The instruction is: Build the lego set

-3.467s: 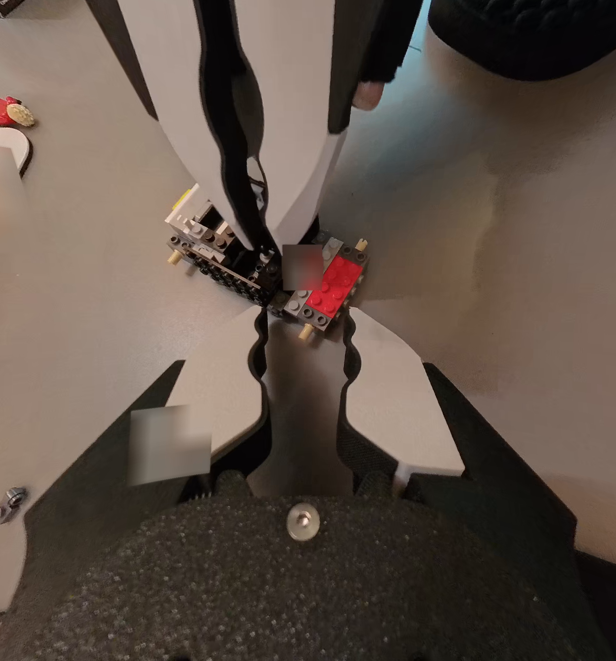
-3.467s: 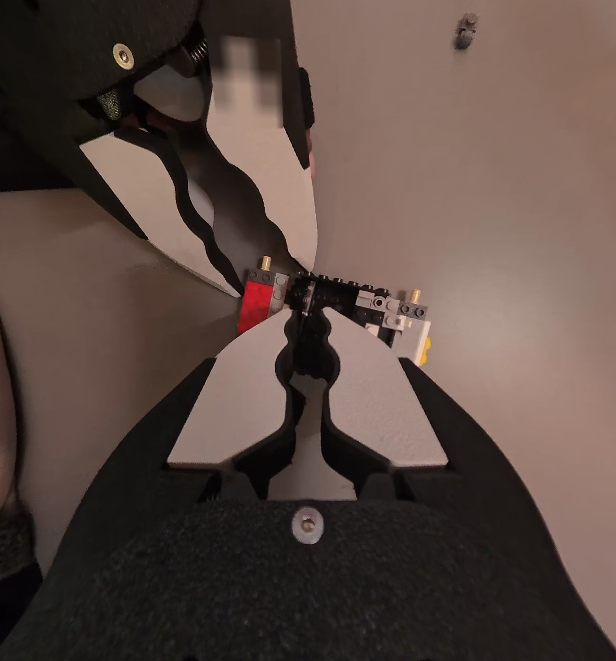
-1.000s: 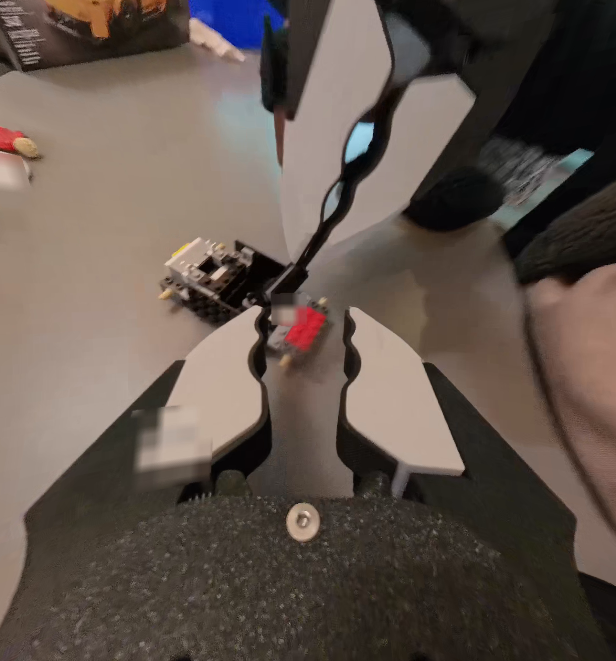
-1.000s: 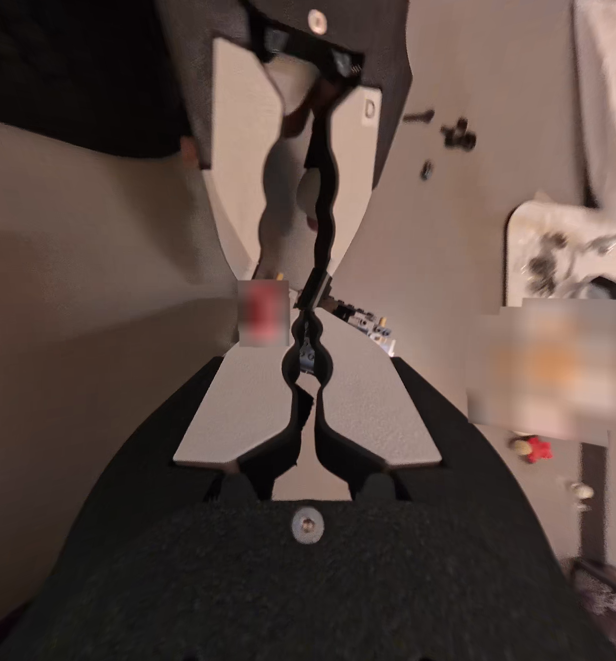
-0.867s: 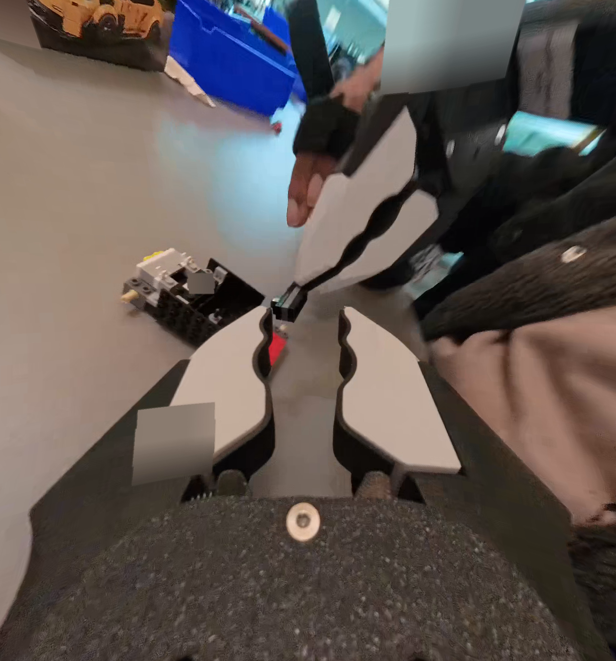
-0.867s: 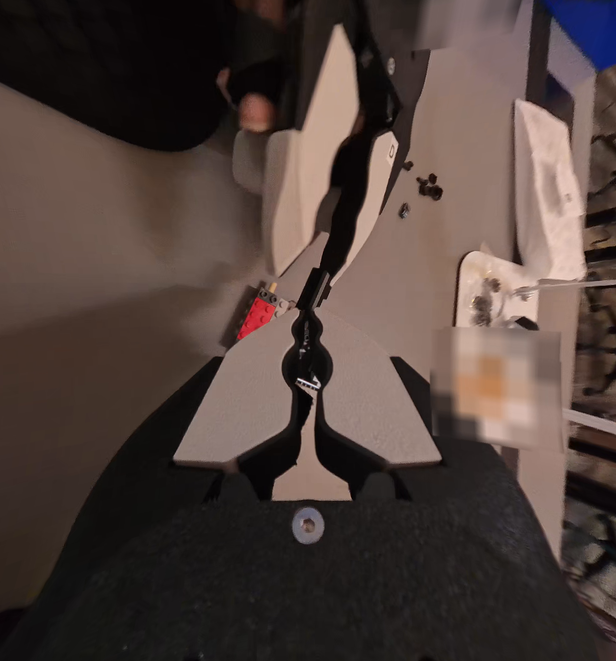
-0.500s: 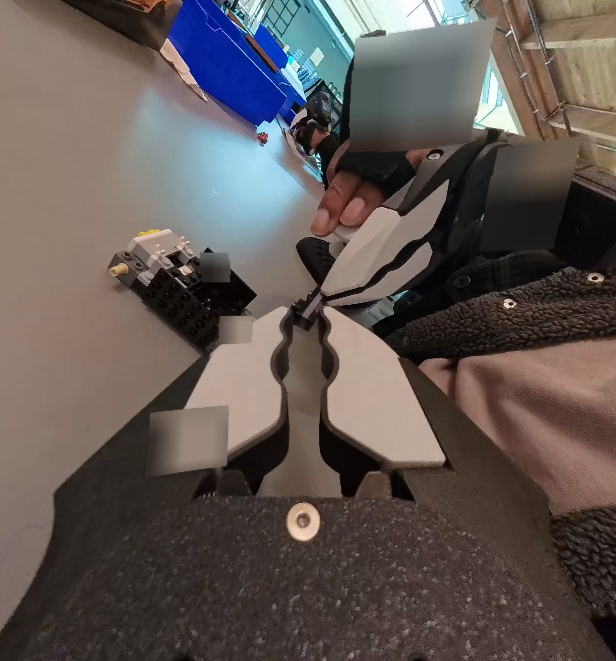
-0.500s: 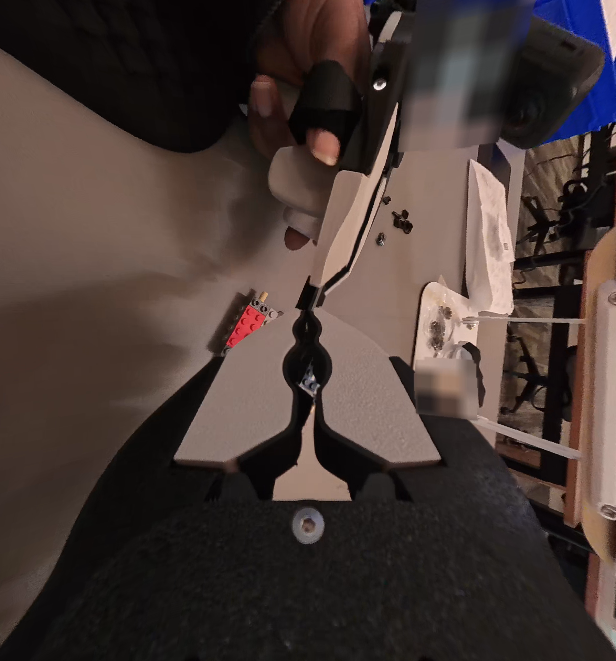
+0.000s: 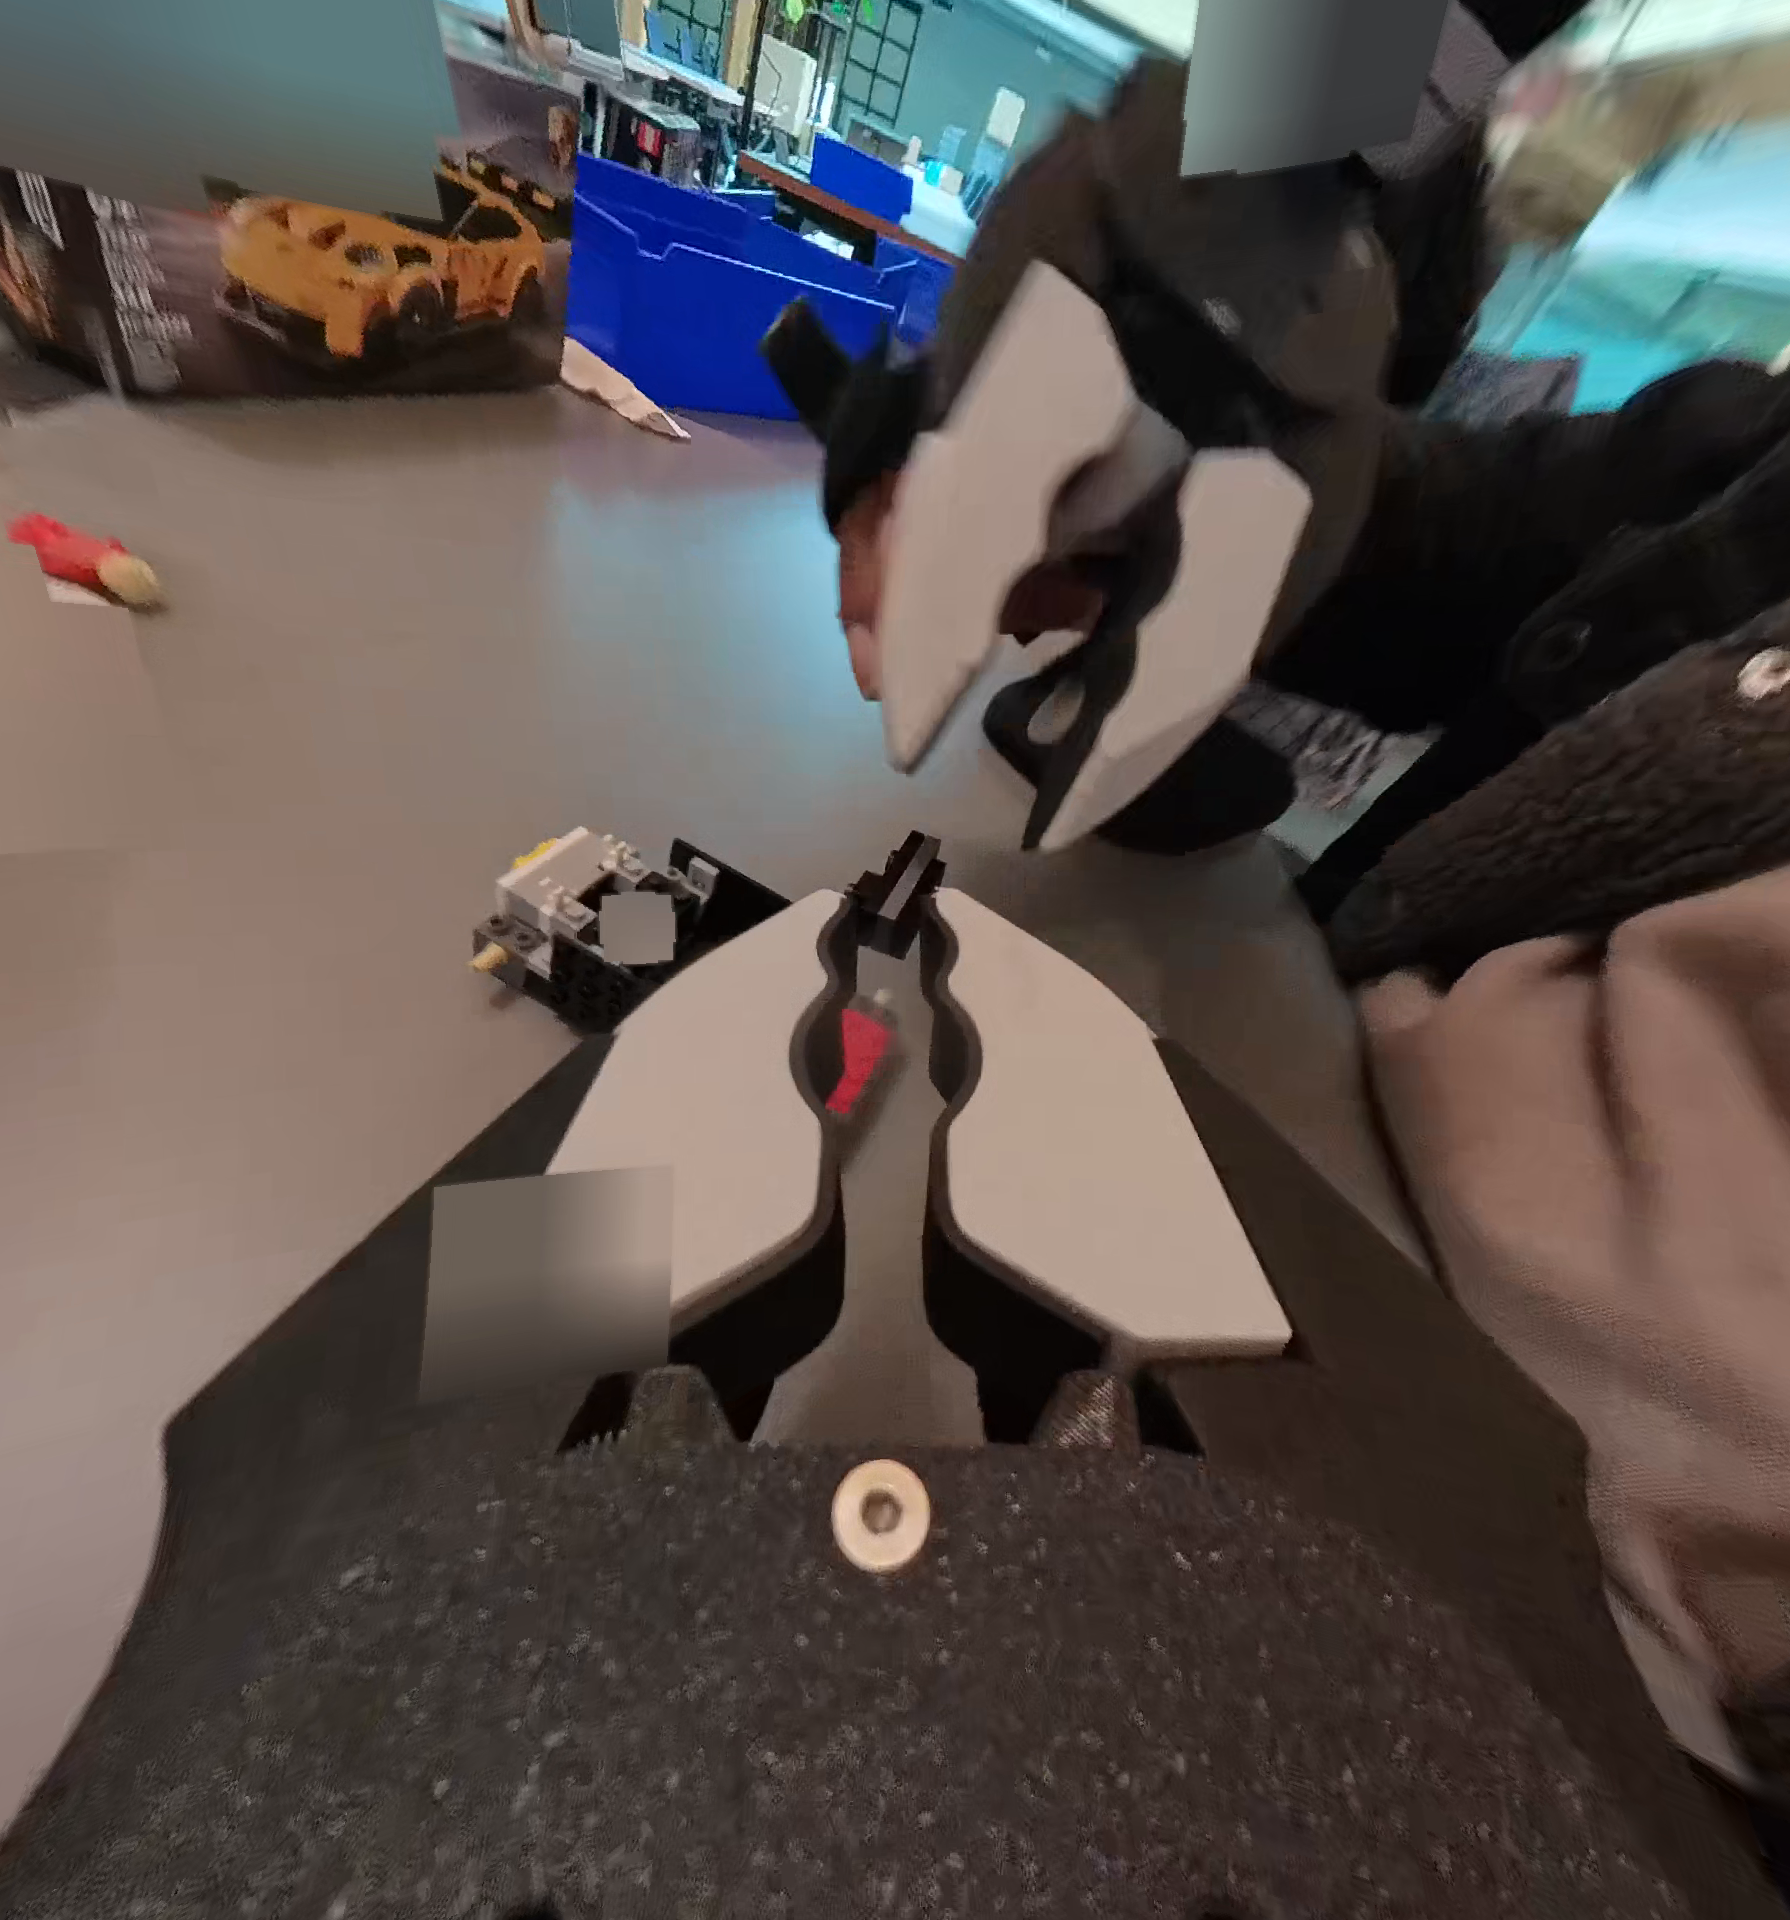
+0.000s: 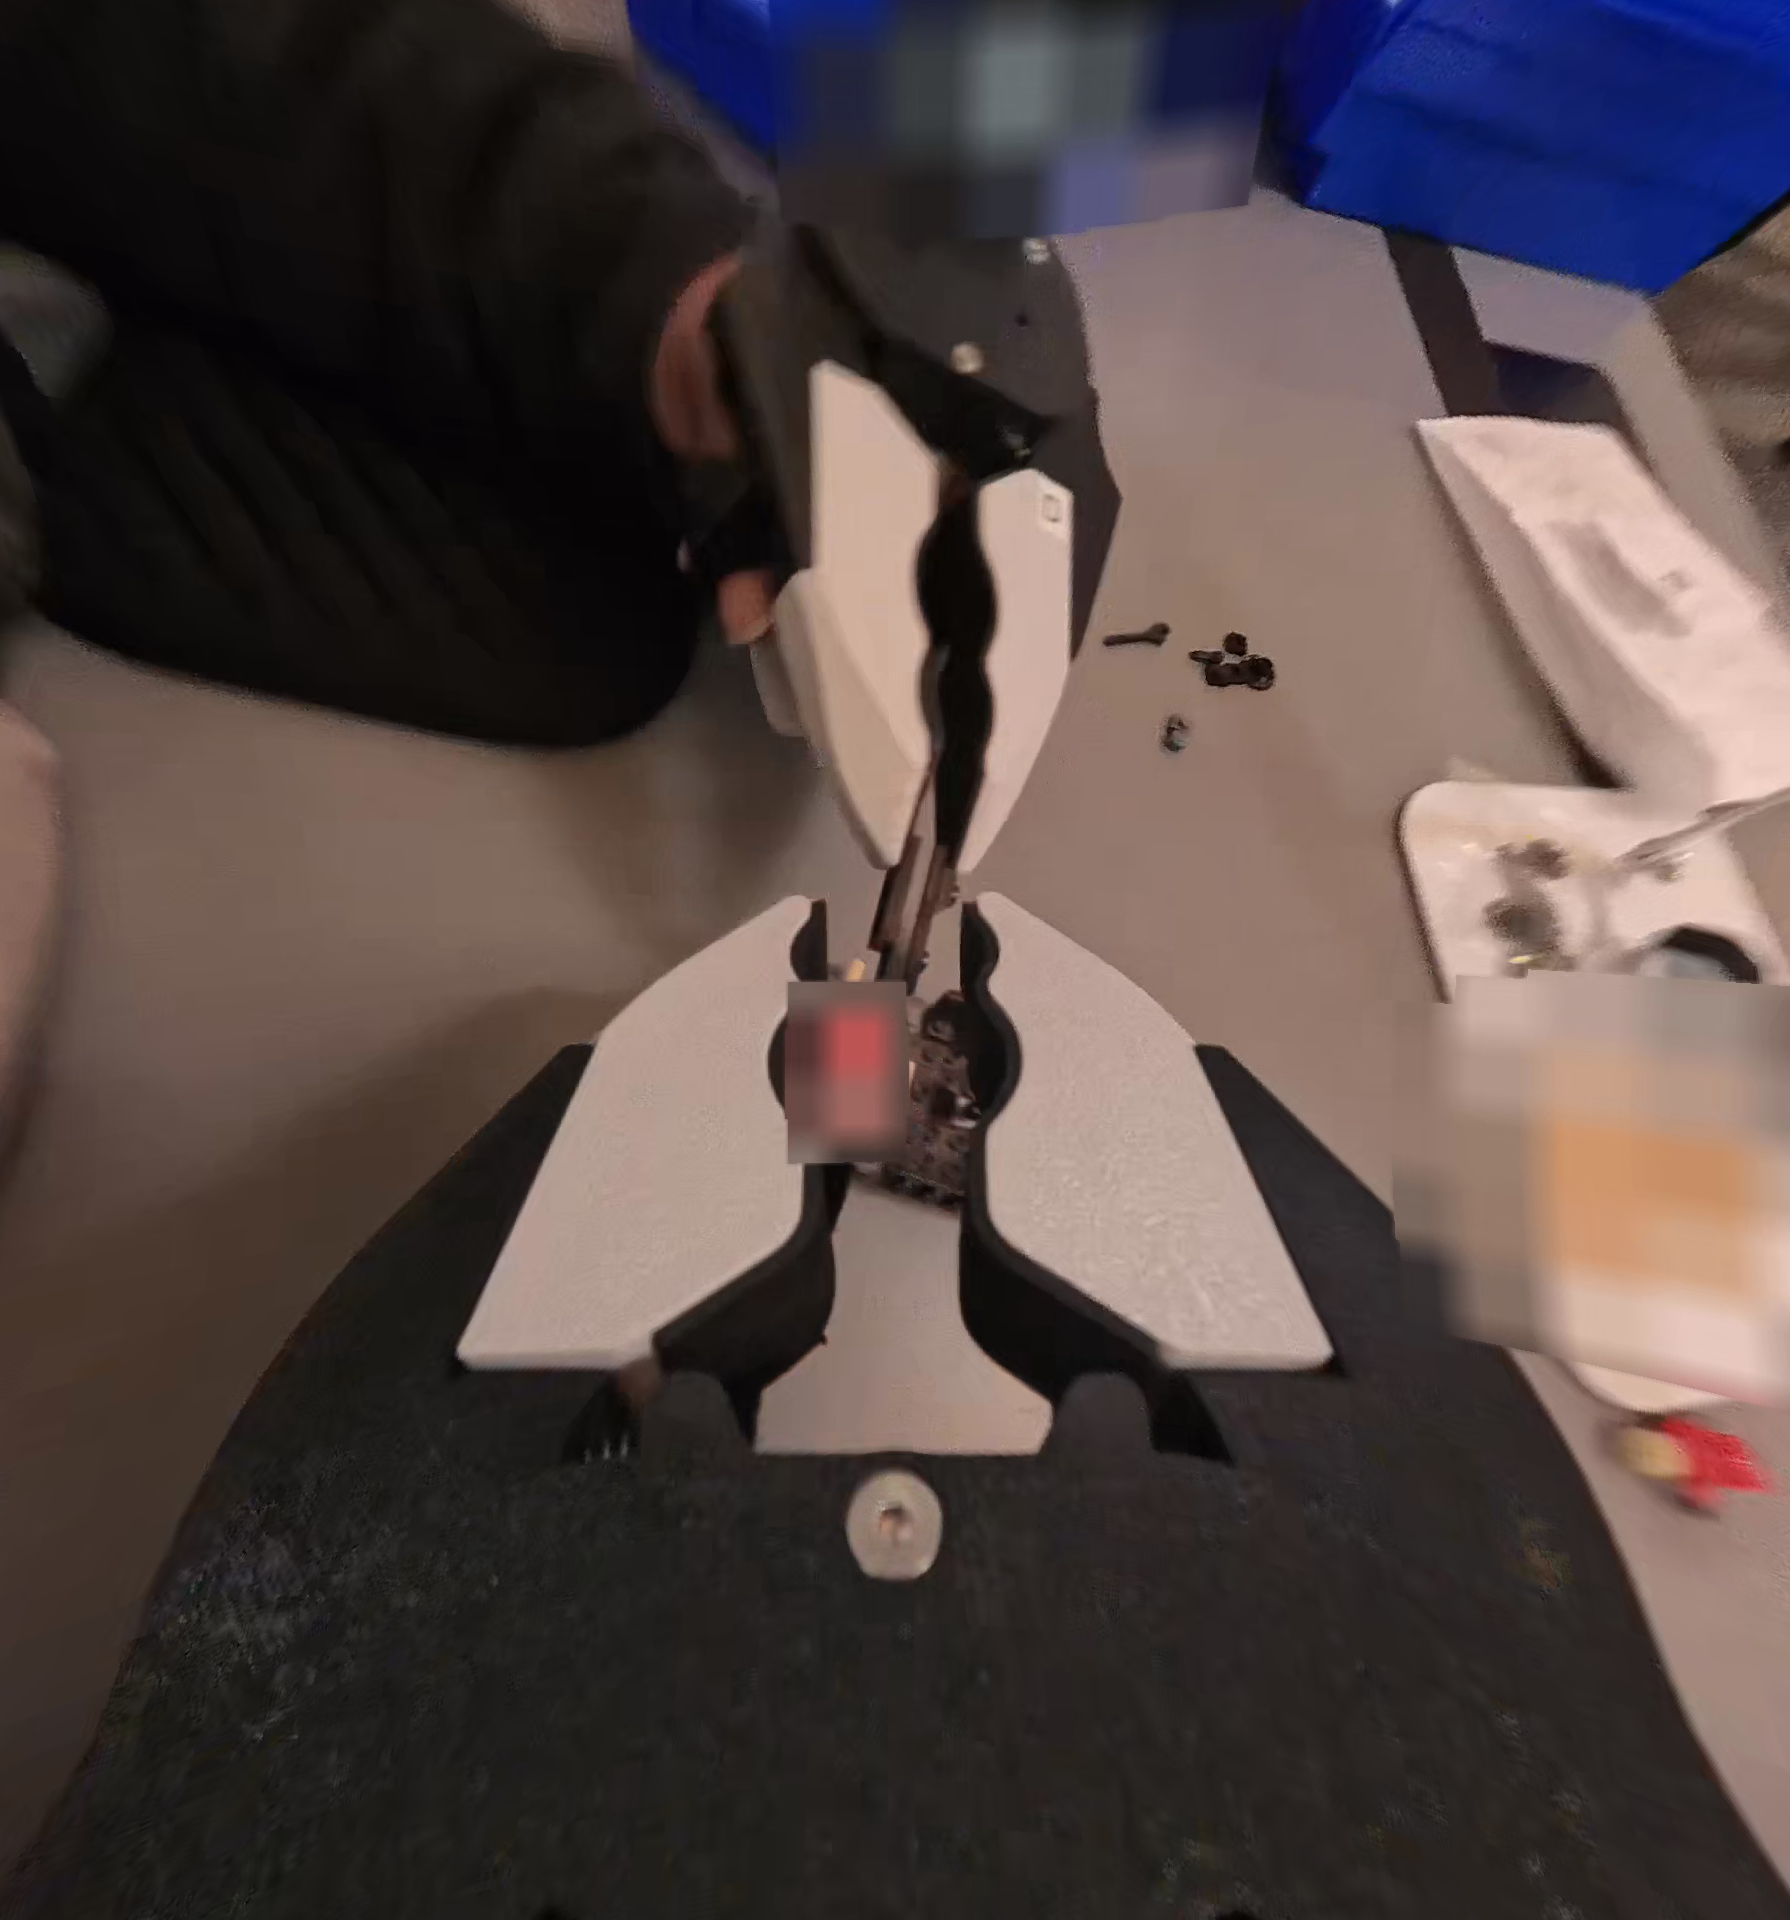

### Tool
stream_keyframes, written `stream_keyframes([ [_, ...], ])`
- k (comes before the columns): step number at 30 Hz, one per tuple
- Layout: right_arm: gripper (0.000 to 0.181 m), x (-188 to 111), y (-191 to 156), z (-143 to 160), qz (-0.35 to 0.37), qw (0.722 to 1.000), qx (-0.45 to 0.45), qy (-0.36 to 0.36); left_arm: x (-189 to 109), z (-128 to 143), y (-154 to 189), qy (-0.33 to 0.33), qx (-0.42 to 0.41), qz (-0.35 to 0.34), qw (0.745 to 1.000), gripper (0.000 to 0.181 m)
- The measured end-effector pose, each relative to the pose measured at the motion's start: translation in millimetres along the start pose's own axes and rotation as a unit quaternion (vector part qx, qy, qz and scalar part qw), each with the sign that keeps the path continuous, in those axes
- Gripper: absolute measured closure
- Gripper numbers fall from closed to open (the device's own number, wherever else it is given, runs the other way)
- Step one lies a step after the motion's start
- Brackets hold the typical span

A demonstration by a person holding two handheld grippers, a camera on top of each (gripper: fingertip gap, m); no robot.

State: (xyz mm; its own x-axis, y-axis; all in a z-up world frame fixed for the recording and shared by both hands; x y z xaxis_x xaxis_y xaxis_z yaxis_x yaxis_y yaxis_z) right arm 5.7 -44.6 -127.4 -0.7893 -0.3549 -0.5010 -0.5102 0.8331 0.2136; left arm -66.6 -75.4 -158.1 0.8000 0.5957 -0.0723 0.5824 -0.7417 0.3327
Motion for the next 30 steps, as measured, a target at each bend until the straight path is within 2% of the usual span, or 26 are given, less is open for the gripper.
stream_keyframes([
  [1,0.155,-1.9,3.6,0.0,-0.016,0.999,0.044,0.014,1.2,-0.4,3.0,-0.004,0.034,-0.005,0.999,0.17],
  [5,0.148,1.9,7.1,9.3,-0.088,0.983,0.163,0.02,6.1,-3.8,19.9,-0.002,0.161,-0.008,0.987,0.17],
  [8,0.152,6.6,2.7,11.4,-0.141,0.964,0.224,0.033,7.0,-4.6,27.6,0.0,0.237,-0.014,0.971,0.17],
  [13,0.167,7.9,-4.7,9.6,-0.178,0.955,0.235,0.042,7.3,-3.1,32.8,-0.005,0.31,-0.023,0.95,0.17],
  [19,0.168,7.4,-1.8,11.9,-0.154,0.962,0.223,0.038,7.9,-3.1,29.4,0.003,0.286,-0.026,0.958,0.169],
  [23,0.168,6.0,3.9,14.1,-0.126,0.968,0.213,0.036,6.3,-4.4,22.6,0.01,0.206,-0.018,0.978,0.154],
  [27,0.168,6.8,0.9,16.2,-0.11,0.981,0.159,-0.002,5.5,-5.7,20.7,0.019,0.12,0.009,0.993,0.153],
  [30,0.168,9.6,-4.9,15.5,-0.105,0.99,0.088,-0.045,7.9,-0.9,20.8,0.002,0.088,0.021,0.996,0.156],
])
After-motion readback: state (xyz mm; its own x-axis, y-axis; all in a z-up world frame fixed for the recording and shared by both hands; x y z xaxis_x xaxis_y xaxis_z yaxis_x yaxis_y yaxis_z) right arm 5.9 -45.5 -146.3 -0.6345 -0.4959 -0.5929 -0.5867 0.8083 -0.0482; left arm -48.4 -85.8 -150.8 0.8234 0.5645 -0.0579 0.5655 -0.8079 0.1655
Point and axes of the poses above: each gripper's, where its closed fingertips meet, x out along the fingers, z out of its underside, y = z × x across the jaws, the point moved 4 cm from there along -x, back along the fingers, and after that the axes turned 7 degrees about y, right-handed, at the moved point
